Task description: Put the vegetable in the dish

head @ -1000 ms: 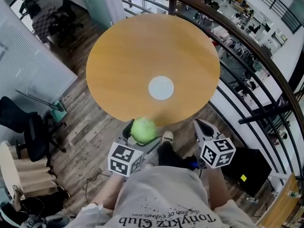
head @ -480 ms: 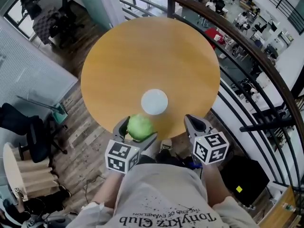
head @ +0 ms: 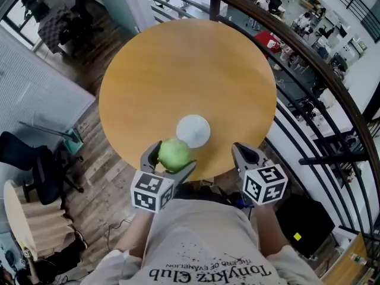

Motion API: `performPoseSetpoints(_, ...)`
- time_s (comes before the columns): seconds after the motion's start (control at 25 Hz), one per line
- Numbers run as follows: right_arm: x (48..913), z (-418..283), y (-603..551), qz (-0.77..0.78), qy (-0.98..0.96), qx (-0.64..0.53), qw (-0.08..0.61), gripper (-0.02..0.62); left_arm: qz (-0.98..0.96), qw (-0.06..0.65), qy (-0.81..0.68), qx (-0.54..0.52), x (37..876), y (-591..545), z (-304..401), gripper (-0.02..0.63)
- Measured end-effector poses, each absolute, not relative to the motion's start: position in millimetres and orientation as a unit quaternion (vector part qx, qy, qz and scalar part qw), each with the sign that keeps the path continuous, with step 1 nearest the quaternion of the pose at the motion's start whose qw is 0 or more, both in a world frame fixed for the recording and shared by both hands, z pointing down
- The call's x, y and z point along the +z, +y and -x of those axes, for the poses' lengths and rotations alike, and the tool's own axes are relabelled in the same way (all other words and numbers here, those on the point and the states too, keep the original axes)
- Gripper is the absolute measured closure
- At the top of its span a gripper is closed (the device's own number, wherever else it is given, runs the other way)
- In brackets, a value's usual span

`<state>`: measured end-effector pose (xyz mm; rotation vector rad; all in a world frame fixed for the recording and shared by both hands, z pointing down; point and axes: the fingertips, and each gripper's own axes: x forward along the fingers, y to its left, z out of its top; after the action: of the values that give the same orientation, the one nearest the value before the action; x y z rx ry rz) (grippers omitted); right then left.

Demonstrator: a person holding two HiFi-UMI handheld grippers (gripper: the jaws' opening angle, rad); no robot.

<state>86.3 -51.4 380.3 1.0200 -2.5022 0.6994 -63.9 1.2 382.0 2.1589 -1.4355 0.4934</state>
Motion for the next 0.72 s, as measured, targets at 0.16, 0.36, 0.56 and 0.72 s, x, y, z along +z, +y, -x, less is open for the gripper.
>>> performPoseSetpoints(0.16, 378.9, -83.9, -54.0, -0.374, -0.875, 0.253, 0.173, 0.571, -0.798, 0.243, -0.515, 0.195, 381.8, -6.7, 72.2, 0.109)
performPoseSetpoints(0.36, 382.8, -82.7, -60.0, -0.393, -0.865, 0.259, 0.172, 0.571, -0.806, 0.240, -0.500, 0.206, 387.3, -14.4, 78.0, 0.110)
performPoseSetpoints(0.56, 389.3, -78.8, -69.6, -0.401, -0.859, 0.266, 0.176, 0.571, -0.809, 0.244, -0.489, 0.218, 394.8, -24.8, 84.3, 0.109)
performPoseSetpoints(0.72, 399.5, -79.0, -80.6, -0.404, -0.855, 0.272, 0.177, 0.571, -0.810, 0.247, -0.479, 0.229, 407.2, -33.3, 85.1, 0.110)
